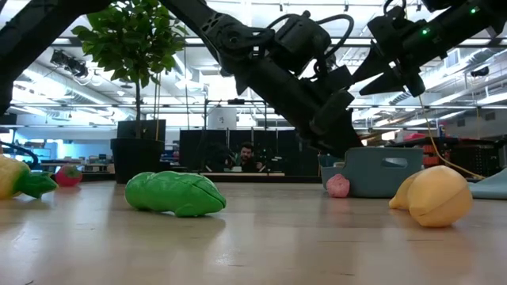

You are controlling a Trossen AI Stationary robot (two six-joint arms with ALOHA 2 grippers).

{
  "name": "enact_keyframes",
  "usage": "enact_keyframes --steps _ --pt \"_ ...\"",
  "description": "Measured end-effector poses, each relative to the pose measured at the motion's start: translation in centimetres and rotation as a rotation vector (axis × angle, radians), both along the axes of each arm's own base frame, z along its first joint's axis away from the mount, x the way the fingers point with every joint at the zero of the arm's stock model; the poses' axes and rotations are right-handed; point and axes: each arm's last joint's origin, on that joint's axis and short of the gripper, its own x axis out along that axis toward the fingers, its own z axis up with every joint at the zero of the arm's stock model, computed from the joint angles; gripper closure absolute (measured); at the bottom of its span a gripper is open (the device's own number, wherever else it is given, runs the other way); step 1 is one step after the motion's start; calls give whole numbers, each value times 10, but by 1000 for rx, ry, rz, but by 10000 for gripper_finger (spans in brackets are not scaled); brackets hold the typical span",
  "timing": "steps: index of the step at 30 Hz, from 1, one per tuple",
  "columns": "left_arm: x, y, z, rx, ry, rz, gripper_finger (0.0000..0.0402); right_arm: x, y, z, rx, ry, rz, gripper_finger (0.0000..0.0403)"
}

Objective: Pick and placing Produce into tupperware
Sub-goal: Put the green peas into the blue bin

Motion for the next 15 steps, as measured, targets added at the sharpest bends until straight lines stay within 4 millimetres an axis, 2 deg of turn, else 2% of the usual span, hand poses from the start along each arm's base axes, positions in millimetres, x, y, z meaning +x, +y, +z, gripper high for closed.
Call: enact_keyframes --steps 7,12,15 --pt "-1 -1 8 4 -9 -5 136 0 0 0 -1 1 0 165" --pt "0 -3 42 58 -17 -48 148 0 0 0 -12 10 6 165" --pt "-5 -1 65 51 84 -46 149 0 0 0 -12 10 6 165"
